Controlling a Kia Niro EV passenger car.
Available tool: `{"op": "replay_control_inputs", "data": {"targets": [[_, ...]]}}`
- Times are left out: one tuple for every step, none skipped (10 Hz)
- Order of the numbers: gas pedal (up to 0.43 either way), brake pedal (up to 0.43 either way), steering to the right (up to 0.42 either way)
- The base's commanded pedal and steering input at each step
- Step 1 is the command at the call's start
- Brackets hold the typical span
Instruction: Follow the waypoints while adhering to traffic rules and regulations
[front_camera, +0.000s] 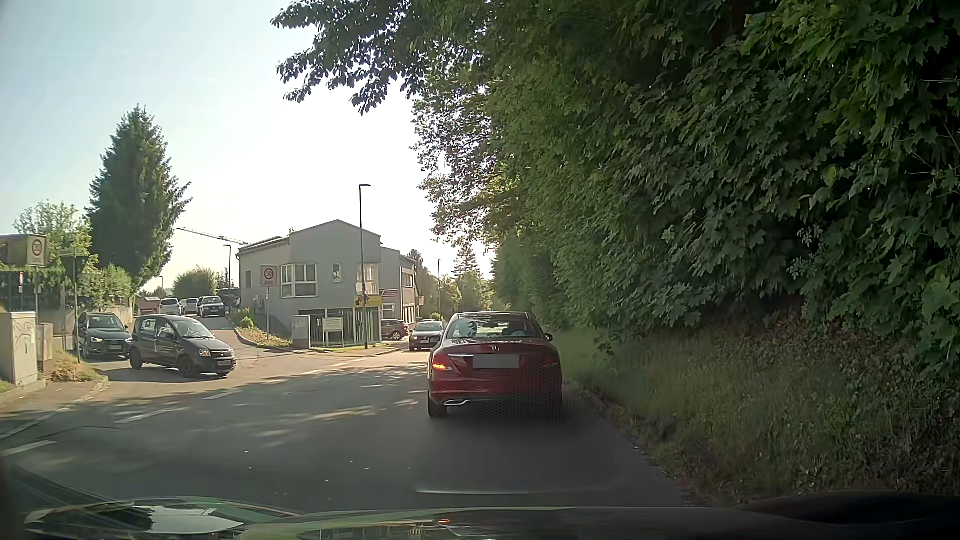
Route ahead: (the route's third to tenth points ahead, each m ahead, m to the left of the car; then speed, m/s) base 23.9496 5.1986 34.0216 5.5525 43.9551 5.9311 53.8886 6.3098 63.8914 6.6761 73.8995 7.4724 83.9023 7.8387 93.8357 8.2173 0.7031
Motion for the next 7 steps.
{"op": "replay_control_inputs", "data": {"targets": [[0.0,0.0,0.001],[0.0,0.0,0.0],[0.0,0.0,-0.002],[0.0,0.0,-0.003],[0.0,0.0,-0.005],[0.0,0.0,-0.008],[0.0,0.0,-0.01]]}}
